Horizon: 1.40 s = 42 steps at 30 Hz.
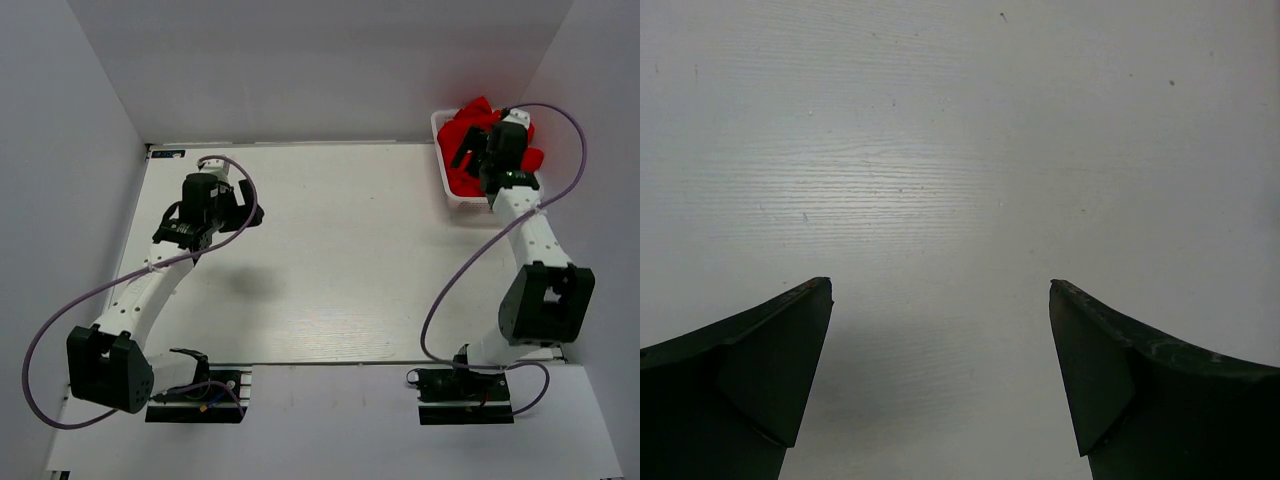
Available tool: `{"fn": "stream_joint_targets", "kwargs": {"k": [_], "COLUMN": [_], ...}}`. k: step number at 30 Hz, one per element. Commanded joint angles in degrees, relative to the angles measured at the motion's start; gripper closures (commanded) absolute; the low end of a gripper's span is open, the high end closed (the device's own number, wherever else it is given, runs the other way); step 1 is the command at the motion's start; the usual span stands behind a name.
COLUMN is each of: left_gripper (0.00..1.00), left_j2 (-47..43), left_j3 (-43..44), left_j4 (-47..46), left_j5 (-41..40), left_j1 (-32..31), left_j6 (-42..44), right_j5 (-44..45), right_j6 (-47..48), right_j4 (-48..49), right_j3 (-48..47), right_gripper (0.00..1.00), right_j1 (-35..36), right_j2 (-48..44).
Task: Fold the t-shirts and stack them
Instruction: Grab crumpled tshirt from bin with the right arm
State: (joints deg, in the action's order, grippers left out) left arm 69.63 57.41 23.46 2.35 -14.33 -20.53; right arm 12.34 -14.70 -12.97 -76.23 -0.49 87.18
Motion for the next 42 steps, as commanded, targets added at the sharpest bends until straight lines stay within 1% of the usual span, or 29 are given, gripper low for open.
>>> {"fn": "stream_joint_targets", "kwargs": {"k": [1, 2, 3, 4, 6, 7, 8, 12, 14, 16, 17, 21, 23, 28, 31, 34, 36, 39, 40, 42], "left_gripper": [0.00, 0.00, 0.00, 0.00, 0.00, 0.00, 0.00, 0.00, 0.00, 0.00, 0.00, 0.00, 0.00, 0.00, 0.00, 0.00, 0.00, 0.00, 0.00, 0.00], "left_j2": [1.3, 1.9, 2.4, 3.8, 4.9, 5.4, 6.7, 10.0, 10.5, 11.8, 11.8, 12.4, 13.9, 16.4, 17.6, 18.3, 18.8, 19.4, 19.9, 20.5], "left_j3": [1.9, 2.6, 2.6, 3.1, 3.1, 3.1, 3.7, 5.6, 6.2, 6.2, 6.2, 5.7, 5.7, 6.4, 6.9, 7.5, 7.5, 8.0, 8.0, 8.6], "left_j4": [-2.5, -2.5, -2.5, -2.5, -3.0, -3.0, -3.6, -3.0, -2.5, -2.5, -3.1, -5.0, -5.0, -5.0, -5.0, -5.0, -5.0, -5.0, -5.0, -4.5], "left_j5": [1.6, 1.6, 1.6, 1.6, 1.6, 1.6, 1.6, 1.6, 1.6, 2.1, 2.7, 3.4, 4.0, 4.0, 4.5, 4.5, 4.5, 4.5, 4.5, 4.5], "left_j1": [0.4, 0.4, 0.4, 0.4, 0.4, 0.4, 0.4, 0.4, 0.4, 0.4, 0.4, 0.4, 0.4, 0.4, 0.4, 0.4, 0.4, 0.4, 0.4, 0.4], "left_j6": [2.1, 2.6, 2.6, 2.6, 3.1, 3.1, 3.1, 3.7, 3.7, 3.7, 3.7, 4.3, 4.3, 4.3, 4.3, 4.3, 4.3, 4.3, 4.3, 4.3], "right_j5": [0.4, 0.0, -0.1, 0.3, 0.2, 0.6, 0.8, 1.5, 3.4, 5.1, 8.0, 14.5, 15.5, 14.3, 11.0, 5.0, 3.6, 1.5, 1.4, 2.3], "right_j6": [2.0, 1.9, 1.8, 1.7, 2.5, 2.7, 2.5, 2.0, 1.3, 0.6, 0.5, 1.2, 1.6, 2.5, 2.5, 2.7, 2.7, 1.9, 1.6, 1.0], "right_j4": [-5.6, -8.7, -10.0, -11.4, -14.9, -15.8, -17.7, -17.6, -16.3, -14.8, -12.1, -7.3, -6.0, -2.9, -1.4, 0.7, 1.5, 1.9, 2.0, 2.2], "right_j3": [-8.9, -13.0, -17.9, -20.3, -29.6, -31.9, -38.7, -46.9, -49.4, -49.5, -49.1, -47.4, -47.4, -47.6, -48.9, -48.6, -48.4, -48.1, -47.9, -47.2], "right_gripper": [0.10, 0.10, 0.10, 0.10, 0.10, 0.10, 0.10, 0.10, 0.10, 0.10, 0.10, 0.10, 0.10, 0.10, 0.10, 0.10, 0.10, 0.27, 0.43, 0.58], "right_j1": [-4.6, -5.6, -6.3, -6.6, -7.8, -7.9, -8.3, -10.1, -10.7, -11.3, -11.4, -11.9, -12.1, -12.6, -12.6, -12.6, -12.4, -12.5, -12.5, -12.5], "right_j2": [6.1, 11.1, 12.9, 14.7, 21.9, 25.5, 27.2, 36.6, 38.3, 40.1, 40.3, 41.9, 43.4, 47.8, 49.7, 50.9, 51.7, 52.7, 52.7, 52.1]}}
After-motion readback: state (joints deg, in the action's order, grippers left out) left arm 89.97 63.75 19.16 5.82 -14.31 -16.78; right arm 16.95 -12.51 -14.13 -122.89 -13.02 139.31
